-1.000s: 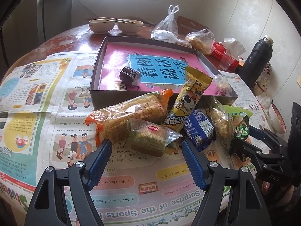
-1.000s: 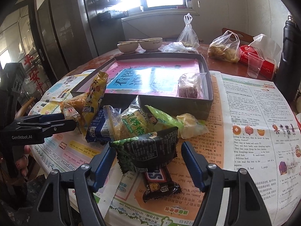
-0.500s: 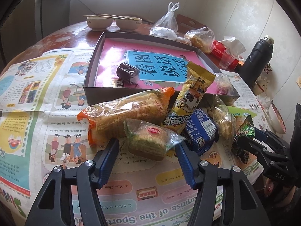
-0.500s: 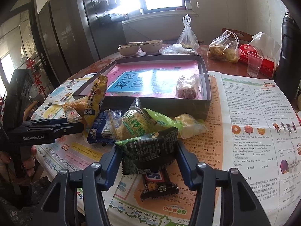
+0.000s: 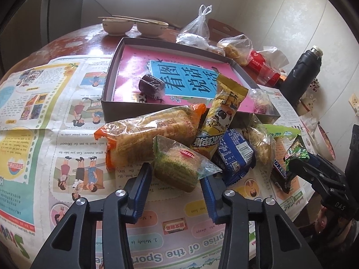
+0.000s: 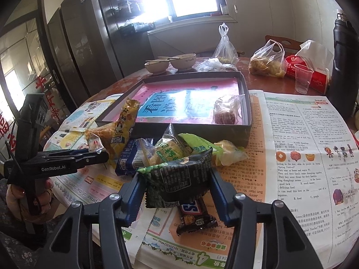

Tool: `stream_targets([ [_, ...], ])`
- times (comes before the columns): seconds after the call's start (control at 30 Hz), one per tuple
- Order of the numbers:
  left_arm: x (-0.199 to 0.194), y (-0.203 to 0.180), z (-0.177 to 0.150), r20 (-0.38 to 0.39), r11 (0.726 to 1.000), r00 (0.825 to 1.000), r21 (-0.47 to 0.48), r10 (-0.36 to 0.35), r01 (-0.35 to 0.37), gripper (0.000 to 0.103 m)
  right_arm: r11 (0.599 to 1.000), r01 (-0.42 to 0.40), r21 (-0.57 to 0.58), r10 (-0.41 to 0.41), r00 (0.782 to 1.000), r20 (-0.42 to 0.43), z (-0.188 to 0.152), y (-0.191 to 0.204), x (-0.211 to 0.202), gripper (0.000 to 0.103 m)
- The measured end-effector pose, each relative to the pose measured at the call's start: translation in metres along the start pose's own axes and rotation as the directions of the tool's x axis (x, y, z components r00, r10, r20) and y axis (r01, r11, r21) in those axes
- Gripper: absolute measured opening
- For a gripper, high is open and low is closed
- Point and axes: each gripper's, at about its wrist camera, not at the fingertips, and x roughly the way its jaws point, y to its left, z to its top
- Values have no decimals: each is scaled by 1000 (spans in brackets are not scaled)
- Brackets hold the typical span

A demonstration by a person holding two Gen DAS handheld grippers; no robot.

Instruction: Organize snacks

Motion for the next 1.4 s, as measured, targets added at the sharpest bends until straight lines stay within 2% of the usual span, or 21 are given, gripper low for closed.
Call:
stream_targets([
  [0.57,-32,-10,5,59,1000,998,25,-15,14,45,1000,-14,9,13,999,44,11,6,-13,55],
  [1.4,-51,-14,20,110,1000,994,22,-22,19,45,1000,-21,-20,23,994,105,38,24,-18,55],
])
